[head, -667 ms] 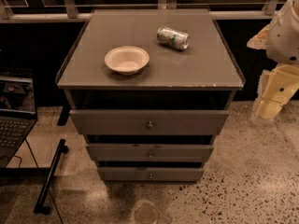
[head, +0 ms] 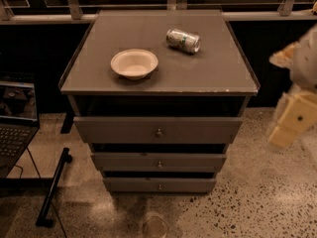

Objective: Open top drawer

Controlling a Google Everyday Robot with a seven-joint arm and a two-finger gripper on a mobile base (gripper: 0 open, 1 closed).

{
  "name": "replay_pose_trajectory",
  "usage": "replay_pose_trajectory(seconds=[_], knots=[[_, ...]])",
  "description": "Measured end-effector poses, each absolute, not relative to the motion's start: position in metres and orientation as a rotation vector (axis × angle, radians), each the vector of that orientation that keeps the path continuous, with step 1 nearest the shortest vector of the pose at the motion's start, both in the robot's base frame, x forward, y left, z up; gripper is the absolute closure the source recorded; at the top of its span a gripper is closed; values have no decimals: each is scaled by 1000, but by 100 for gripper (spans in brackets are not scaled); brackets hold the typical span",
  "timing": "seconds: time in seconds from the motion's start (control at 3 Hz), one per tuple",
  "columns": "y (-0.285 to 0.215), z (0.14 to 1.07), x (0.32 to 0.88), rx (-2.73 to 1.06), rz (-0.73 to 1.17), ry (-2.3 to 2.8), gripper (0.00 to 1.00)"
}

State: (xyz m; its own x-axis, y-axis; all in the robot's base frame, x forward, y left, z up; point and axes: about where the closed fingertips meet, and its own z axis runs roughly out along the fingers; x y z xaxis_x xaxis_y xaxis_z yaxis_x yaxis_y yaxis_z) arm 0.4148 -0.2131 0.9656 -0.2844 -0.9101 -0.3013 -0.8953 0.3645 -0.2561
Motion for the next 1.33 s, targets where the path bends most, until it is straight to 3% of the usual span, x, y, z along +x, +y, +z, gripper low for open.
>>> replay_pose_trajectory(seconds=[0.67, 1.0, 1.33], knots=[[-229, 831, 395, -1046, 262, 2423, 0], [-236, 787, 439, -864, 298, 2423, 0], [-242, 790, 460, -806, 252, 2373, 18]])
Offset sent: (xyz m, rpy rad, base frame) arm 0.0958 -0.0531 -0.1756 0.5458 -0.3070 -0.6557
